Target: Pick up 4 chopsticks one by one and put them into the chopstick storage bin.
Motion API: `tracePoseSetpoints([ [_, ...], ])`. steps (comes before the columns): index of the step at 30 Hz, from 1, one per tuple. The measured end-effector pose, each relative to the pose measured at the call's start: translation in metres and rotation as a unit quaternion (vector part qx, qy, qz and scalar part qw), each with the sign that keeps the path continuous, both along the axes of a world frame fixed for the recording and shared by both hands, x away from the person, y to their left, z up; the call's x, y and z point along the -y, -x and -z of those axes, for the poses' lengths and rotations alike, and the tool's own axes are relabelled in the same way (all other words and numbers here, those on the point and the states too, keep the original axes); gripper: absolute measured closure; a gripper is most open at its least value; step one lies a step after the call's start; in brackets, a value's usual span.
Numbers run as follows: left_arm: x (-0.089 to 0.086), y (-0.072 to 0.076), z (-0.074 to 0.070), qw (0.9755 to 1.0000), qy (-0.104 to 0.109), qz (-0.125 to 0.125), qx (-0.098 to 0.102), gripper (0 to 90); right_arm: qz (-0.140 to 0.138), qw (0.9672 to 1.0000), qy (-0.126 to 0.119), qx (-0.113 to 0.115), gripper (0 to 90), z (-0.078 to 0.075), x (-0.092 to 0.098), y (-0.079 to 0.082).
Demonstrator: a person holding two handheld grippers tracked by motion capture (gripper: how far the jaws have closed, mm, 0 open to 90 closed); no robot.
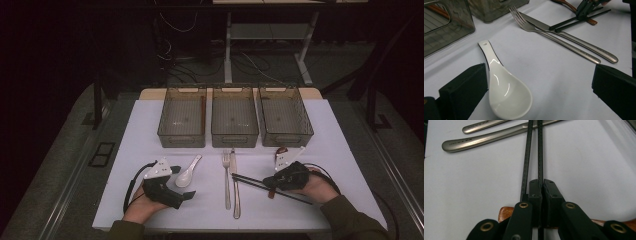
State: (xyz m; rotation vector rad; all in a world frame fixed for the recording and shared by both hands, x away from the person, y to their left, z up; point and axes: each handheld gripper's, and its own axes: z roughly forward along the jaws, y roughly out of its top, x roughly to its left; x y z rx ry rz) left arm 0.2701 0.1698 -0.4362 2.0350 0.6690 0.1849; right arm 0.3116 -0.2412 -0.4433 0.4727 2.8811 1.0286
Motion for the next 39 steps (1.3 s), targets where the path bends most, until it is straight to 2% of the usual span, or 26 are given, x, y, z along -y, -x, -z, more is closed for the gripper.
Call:
tracePoseSetpoints([
  [3, 0.000, 0.000, 0.000, 1.0000, 0.000, 0.000, 0.000, 0.0, 0.001, 1.0000, -0.003, -0.005, 84.7, 0.000, 0.000, 0.000],
  [4, 0.000, 0.000, 0.000, 1.0000, 0.000, 0.000, 0.000, 0.0, 0.004, 0.9998, -0.013, -0.013, 84.7, -0.001, 0.001, 0.000],
  [7, 0.000, 0.000, 0.000, 1.0000, 0.000, 0.000, 0.000, 0.0, 0.008, 0.9998, -0.016, -0.003, 84.8, -0.004, 0.003, -0.001],
  [12, 0.000, 0.000, 0.000, 1.0000, -0.001, 0.000, 0.000, 0.0, 0.021, 0.9996, -0.017, -0.001, 85.0, -0.005, 0.006, -0.003],
  [17, 0.000, 0.000, 0.000, 1.0000, -0.001, 0.001, 0.001, 0.0, 0.034, 0.9989, -0.033, -0.004, 85.0, -0.009, 0.008, -0.004],
  [19, 0.000, 0.000, 0.000, 1.0000, -0.001, 0.001, 0.001, 0.0, 0.047, 0.9979, -0.044, -0.014, 85.0, -0.011, 0.009, -0.003],
  [23, 0.001, 0.000, 0.000, 1.0000, 0.000, 0.001, 0.000, 0.0, 0.058, 0.9964, -0.060, -0.014, 85.0, -0.015, 0.011, -0.004],
  [39, 0.002, 0.000, 0.001, 1.0000, -0.001, 0.003, -0.002, 0.0, 0.088, 0.9902, -0.108, 0.012, 85.0, -0.037, 0.005, -0.014],
])
